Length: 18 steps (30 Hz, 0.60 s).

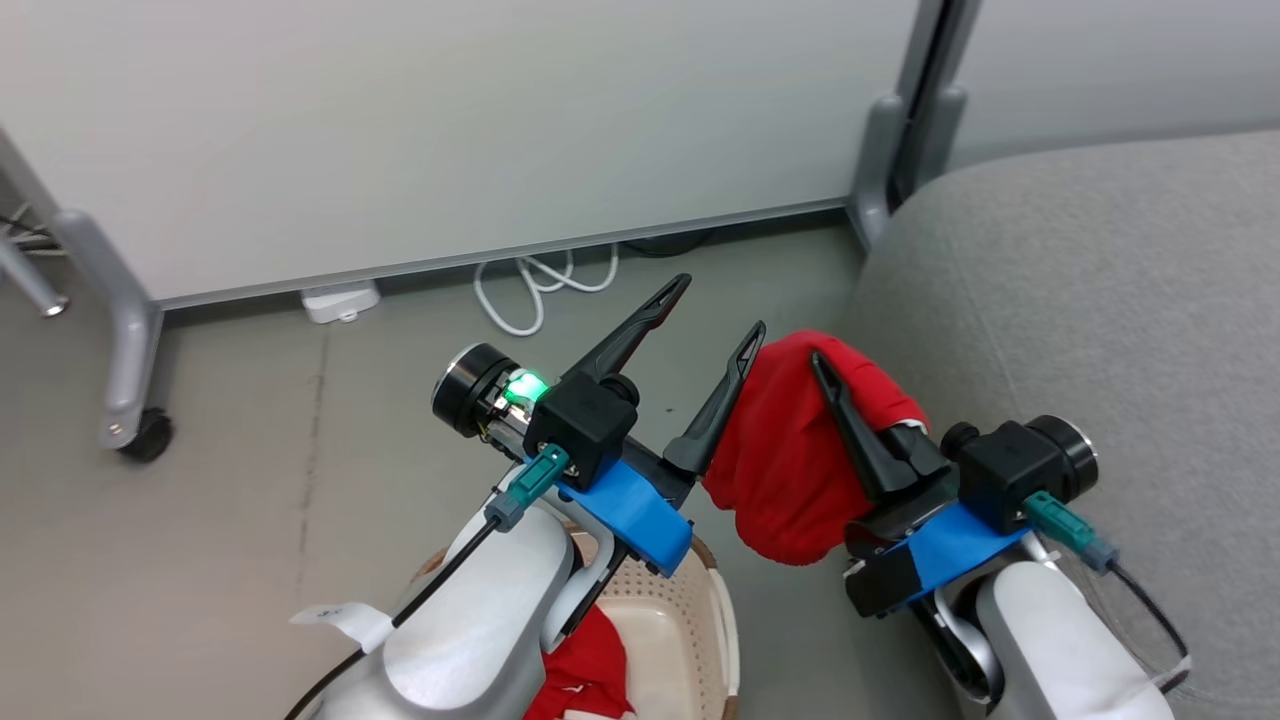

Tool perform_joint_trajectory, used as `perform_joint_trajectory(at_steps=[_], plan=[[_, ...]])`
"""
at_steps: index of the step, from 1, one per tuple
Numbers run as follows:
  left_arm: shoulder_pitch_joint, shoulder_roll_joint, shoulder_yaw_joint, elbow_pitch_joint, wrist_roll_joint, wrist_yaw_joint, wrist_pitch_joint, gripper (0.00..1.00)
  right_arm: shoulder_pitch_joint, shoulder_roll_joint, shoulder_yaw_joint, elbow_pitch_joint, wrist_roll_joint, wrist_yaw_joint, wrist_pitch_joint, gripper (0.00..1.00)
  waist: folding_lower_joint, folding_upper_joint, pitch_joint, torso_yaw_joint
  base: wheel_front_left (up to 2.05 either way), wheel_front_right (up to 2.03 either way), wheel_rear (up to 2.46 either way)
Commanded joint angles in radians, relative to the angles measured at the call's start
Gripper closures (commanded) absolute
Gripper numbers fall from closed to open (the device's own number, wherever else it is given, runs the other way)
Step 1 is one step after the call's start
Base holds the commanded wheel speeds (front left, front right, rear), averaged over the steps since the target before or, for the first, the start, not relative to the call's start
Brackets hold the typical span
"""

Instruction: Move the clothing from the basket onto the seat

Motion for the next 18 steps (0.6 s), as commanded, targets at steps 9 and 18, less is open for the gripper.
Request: perform_joint_trajectory(at_steps=[9,18], plan=[[-0.021,-0.006,-0.027,0.012,0.013,-0.007,-0.005,0.00,0.054,-0.006,-0.073,-0.072,-0.015,0.001,-0.003,1.00,0.0000,0.0000,0.052,-0.180,0.00,0.00,0.00],[-0.040,-0.016,-0.074,0.033,0.015,-0.019,-0.005,0.00,0.124,0.009,-0.163,-0.134,-0.020,0.001,-0.003,1.00,0.0000,0.0000,0.091,-0.295,0.00,0.00,0.00]])
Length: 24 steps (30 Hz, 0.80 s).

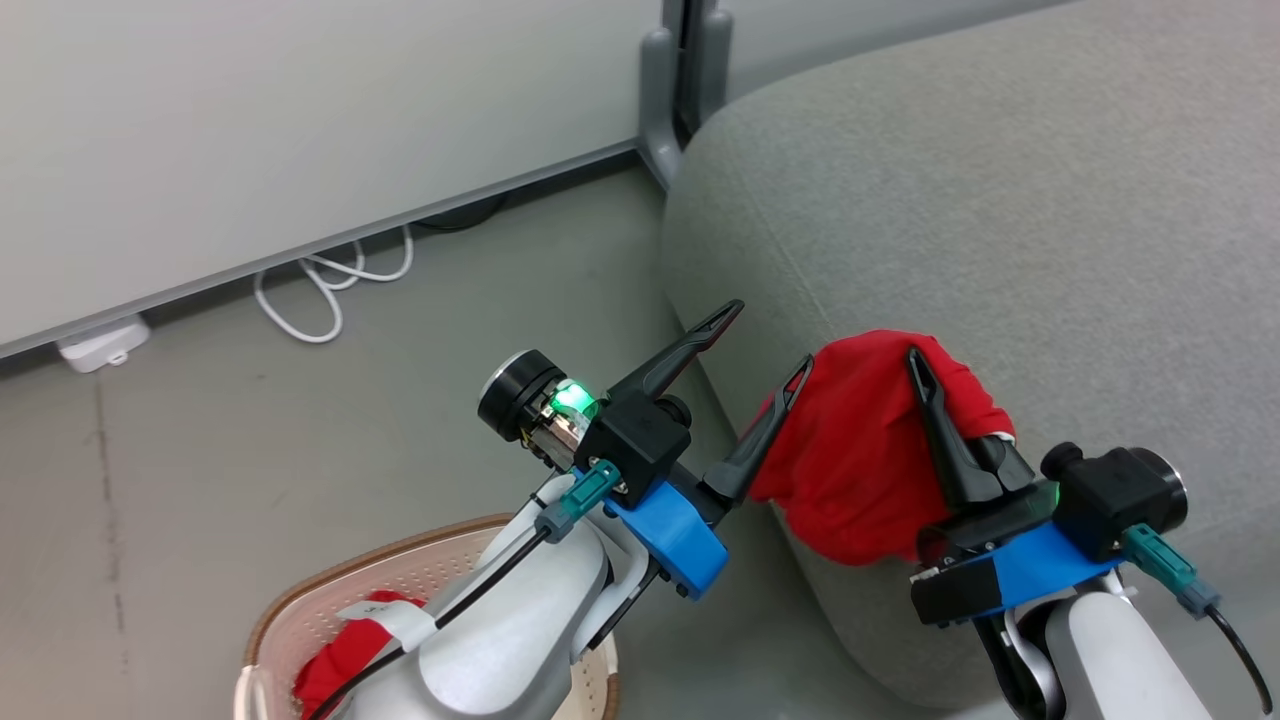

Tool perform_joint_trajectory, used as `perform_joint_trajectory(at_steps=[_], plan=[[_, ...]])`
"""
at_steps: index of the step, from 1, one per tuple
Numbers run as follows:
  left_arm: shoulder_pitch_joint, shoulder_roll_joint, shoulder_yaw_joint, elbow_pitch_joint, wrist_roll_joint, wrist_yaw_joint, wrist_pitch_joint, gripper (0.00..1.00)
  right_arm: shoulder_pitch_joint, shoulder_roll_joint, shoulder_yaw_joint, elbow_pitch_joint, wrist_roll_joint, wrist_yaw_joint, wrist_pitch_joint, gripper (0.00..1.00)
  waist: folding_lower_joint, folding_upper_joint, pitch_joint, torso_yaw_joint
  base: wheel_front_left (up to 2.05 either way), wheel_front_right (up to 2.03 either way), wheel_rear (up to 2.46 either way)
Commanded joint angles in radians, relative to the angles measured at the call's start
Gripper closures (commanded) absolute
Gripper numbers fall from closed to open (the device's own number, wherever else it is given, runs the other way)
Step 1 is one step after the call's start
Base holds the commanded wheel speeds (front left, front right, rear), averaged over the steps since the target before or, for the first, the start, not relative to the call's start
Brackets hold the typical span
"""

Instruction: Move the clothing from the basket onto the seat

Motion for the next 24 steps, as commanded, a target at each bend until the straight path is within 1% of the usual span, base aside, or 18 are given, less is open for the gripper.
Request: perform_joint_trajectory(at_steps=[1,7,14,18,21,24], plan=[[-0.020,0.003,-0.004,0.007,0.006,-0.003,-0.005,0.00,0.020,0.010,-0.014,-0.011,-0.003,0.001,-0.003,1.00,0.0000,0.0000,0.026,-0.047,0.00,0.00,0.00],[-0.027,0.005,-0.027,0.024,0.005,-0.010,-0.004,0.00,0.058,0.028,-0.044,-0.033,-0.009,0.001,-0.003,1.00,0.0000,0.0000,0.044,-0.097,0.00,0.00,0.00],[-0.035,0.010,-0.037,0.027,0.001,-0.009,-0.004,0.00,0.057,0.041,-0.057,-0.045,-0.011,0.001,-0.003,1.00,0.0000,0.0000,0.057,-0.113,0.00,0.00,0.00],[-0.045,0.019,-0.025,0.019,-0.003,0.004,-0.003,0.00,-0.004,0.041,-0.090,-0.059,-0.005,0.001,-0.004,1.00,0.0000,0.0000,0.076,-0.108,0.00,0.00,0.00],[-0.059,0.027,-0.020,0.007,0.002,0.013,0.004,0.00,-0.074,0.019,-0.127,-0.077,-0.004,0.001,-0.004,1.00,0.0000,0.0000,0.110,-0.095,0.00,0.00,0.00],[-0.086,0.040,-0.016,-0.015,0.011,0.020,0.019,0.00,-0.174,-0.002,-0.187,-0.094,0.011,0.001,-0.003,1.00,0.0000,0.0000,0.169,-0.080,0.00,0.00,0.00]])
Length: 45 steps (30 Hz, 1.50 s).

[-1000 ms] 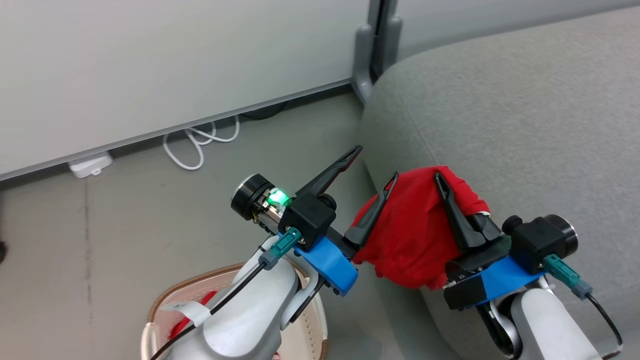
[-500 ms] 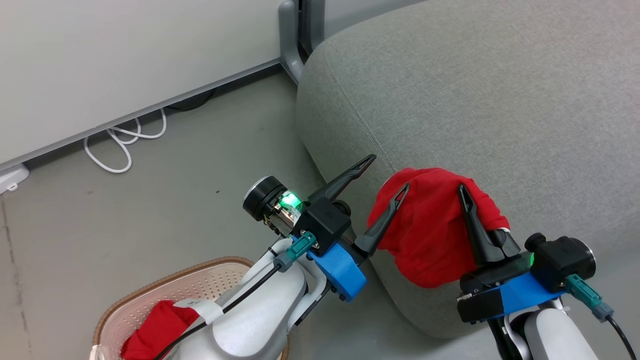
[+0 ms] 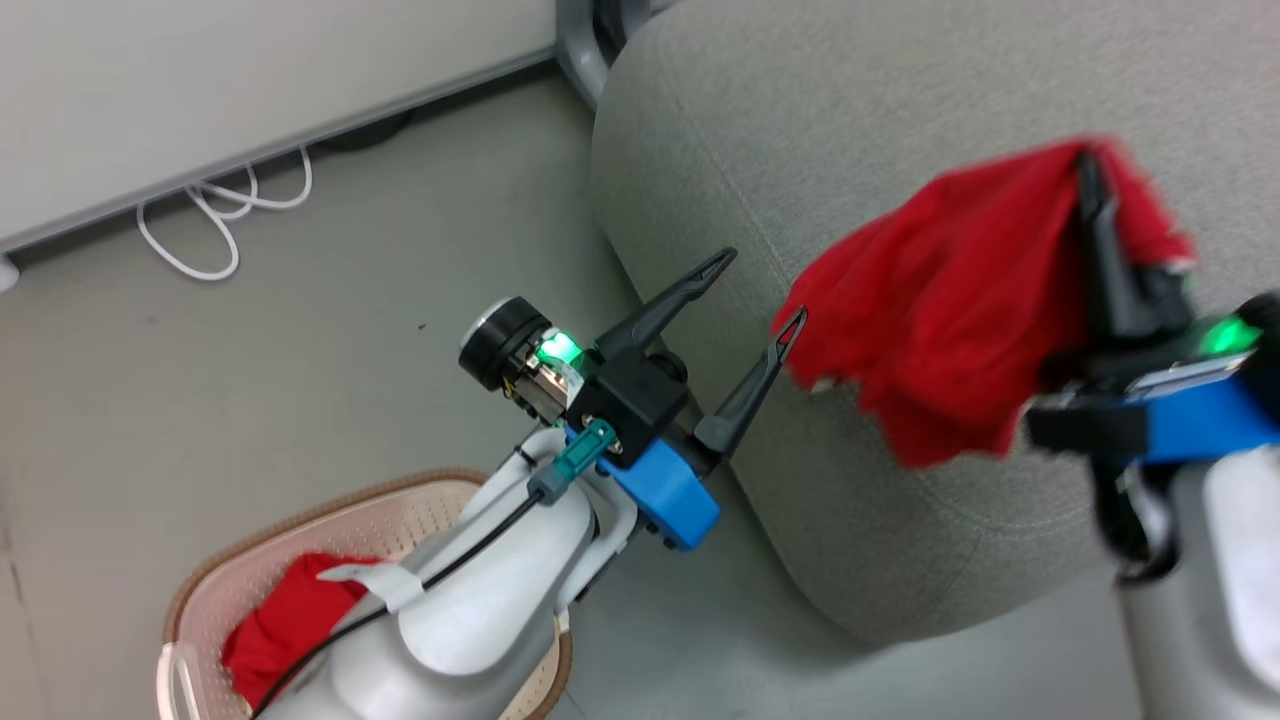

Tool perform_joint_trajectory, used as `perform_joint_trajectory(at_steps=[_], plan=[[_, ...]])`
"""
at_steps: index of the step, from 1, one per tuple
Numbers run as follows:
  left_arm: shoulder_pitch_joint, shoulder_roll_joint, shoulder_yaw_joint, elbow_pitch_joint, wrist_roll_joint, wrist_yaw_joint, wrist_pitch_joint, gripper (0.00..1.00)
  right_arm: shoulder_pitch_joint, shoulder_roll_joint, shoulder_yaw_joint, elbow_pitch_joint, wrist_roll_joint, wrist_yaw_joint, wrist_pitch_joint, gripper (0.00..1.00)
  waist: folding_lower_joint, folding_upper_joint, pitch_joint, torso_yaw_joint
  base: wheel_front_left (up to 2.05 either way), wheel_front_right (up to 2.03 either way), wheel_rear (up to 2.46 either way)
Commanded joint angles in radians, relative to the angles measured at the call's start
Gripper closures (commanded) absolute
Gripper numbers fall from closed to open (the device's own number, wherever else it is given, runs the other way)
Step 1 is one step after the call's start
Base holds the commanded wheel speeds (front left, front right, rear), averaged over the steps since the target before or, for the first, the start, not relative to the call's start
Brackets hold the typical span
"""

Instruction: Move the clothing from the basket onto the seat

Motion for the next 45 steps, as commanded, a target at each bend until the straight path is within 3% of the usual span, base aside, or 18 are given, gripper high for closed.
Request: perform_joint_trajectory(at_steps=[1,10,19,31,36,37,38,45], plan=[[-0.020,0.013,0.005,-0.008,0.007,0.004,0.005,0.00,-0.046,-0.014,-0.020,-0.005,0.007,0.001,-0.004,1.00,0.0000,0.0000,0.055,0.020,0.00,0.00,0.00],[-0.153,0.050,-0.006,-0.097,0.061,0.003,0.081,0.00,-0.423,-0.173,-0.267,0.038,0.024,0.001,-0.003,1.00,0.0000,0.0000,0.342,0.104,0.00,0.00,0.00],[-0.227,0.081,-0.004,-0.161,0.094,0.012,0.115,0.00,-0.621,-0.302,-0.347,0.214,0.012,0.001,-0.002,1.00,0.0000,0.0000,0.518,0.149,0.00,0.00,0.00],[-0.214,0.063,-0.022,-0.152,0.082,0.028,0.087,0.00,-0.548,-0.243,-0.356,0.548,-0.030,0.000,-0.002,1.00,0.0000,0.0000,0.528,0.178,0.00,0.00,0.00],[-0.209,0.063,-0.021,-0.139,0.074,0.031,0.072,0.00,-0.531,-0.248,-0.336,0.609,-0.023,0.000,-0.002,1.00,0.0000,0.0000,0.513,0.187,0.00,0.00,0.00],[-0.210,0.060,-0.022,-0.137,0.072,0.032,0.068,0.00,-0.529,-0.253,-0.339,0.611,-0.018,0.000,-0.002,0.68,0.0000,0.0000,0.508,0.189,0.00,0.00,0.00],[-0.208,0.057,-0.021,-0.133,0.069,0.031,0.063,0.00,-0.524,-0.252,-0.344,0.611,-0.010,0.000,-0.002,0.00,0.0000,0.0000,0.501,0.191,0.00,0.00,0.00],[-0.155,0.038,-0.016,-0.089,0.037,0.043,0.012,0.00,-0.372,-0.251,-0.322,0.553,-0.005,0.000,-0.002,0.00,0.0000,0.0000,0.383,0.195,0.00,0.00,0.00]])
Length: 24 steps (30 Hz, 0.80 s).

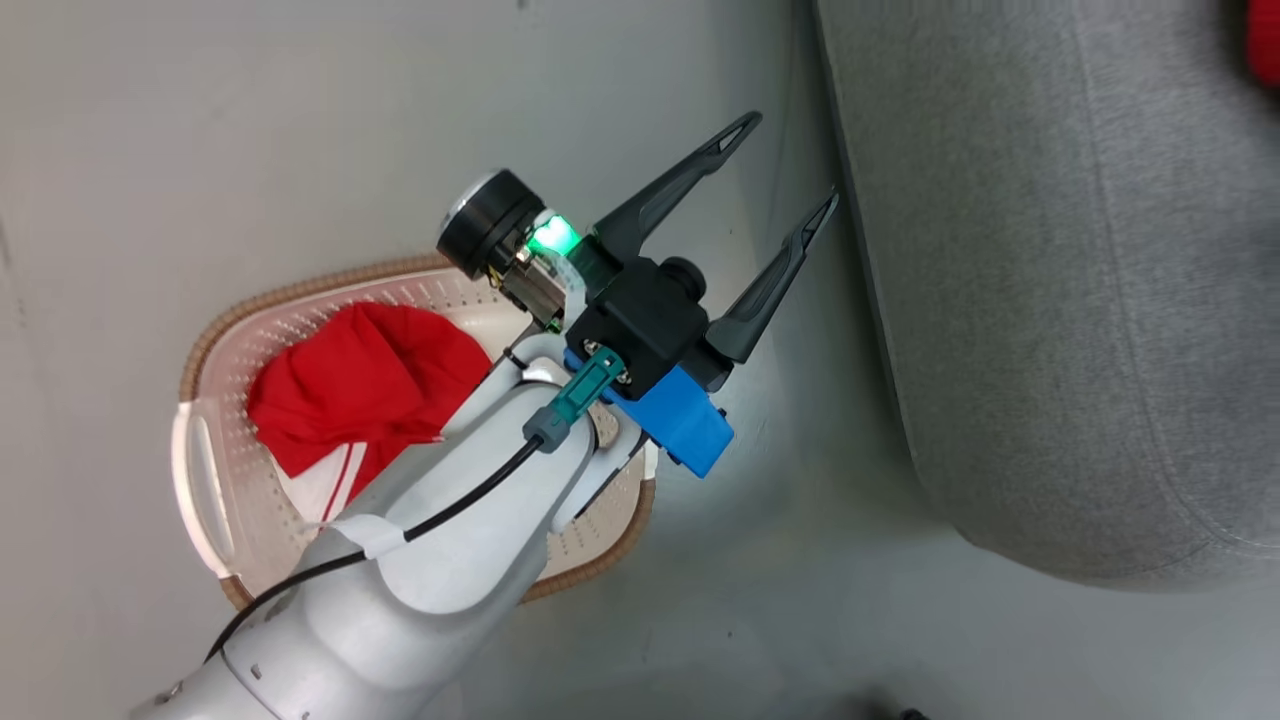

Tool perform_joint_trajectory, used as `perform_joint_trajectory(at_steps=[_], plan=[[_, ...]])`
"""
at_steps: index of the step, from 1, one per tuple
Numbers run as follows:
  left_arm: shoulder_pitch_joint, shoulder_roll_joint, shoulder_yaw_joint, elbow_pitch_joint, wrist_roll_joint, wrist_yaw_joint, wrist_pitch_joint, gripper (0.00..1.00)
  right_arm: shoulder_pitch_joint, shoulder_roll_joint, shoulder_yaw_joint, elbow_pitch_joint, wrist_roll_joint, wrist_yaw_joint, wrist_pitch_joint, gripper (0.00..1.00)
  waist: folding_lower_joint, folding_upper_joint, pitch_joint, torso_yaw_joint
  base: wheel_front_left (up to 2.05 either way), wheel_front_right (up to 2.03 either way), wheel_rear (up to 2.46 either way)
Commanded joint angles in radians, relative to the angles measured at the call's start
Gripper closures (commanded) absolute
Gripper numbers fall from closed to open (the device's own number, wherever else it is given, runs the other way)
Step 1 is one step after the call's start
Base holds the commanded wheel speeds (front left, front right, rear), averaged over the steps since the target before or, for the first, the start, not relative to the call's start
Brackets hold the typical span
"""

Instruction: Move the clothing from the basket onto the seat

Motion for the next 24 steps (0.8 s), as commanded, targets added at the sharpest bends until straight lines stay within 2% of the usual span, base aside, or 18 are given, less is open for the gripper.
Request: perform_joint_trajectory(at_steps=[1,6,12,17,24], plan=[[0.017,-0.004,0.005,0.008,-0.009,0.006,-0.013,0.00,0.057,-0.006,0.000,-0.017,0.003,0.000,-0.001,0.00,-0.0001,0.0000,-0.068,0.001,0.00,0.00,0.00],[0.075,-0.011,0.037,0.035,-0.046,0.018,-0.036,0.00,0.228,0.012,-0.017,-0.085,0.006,0.000,-0.001,0.00,-0.0001,0.0000,-0.184,0.006,0.00,0.00,0.00],[0.181,-0.005,0.110,0.010,-0.072,0.046,-0.042,0.00,0.399,0.059,0.008,-0.240,-0.006,0.000,-0.001,0.00,-0.0001,0.0000,-0.322,0.024,0.00,0.00,0.00],[0.311,-0.010,0.228,-0.065,-0.059,0.070,-0.042,0.00,0.534,0.134,0.046,-0.410,0.014,0.000,-0.001,0.00,-0.0001,0.0000,-0.430,0.090,0.00,0.00,0.00],[0.431,-0.031,0.375,-0.132,-0.030,0.068,-0.043,0.00,0.638,0.195,0.165,-0.523,-0.008,0.000,-0.001,0.00,-0.0001,0.0000,-0.512,0.171,0.00,0.00,0.00]])
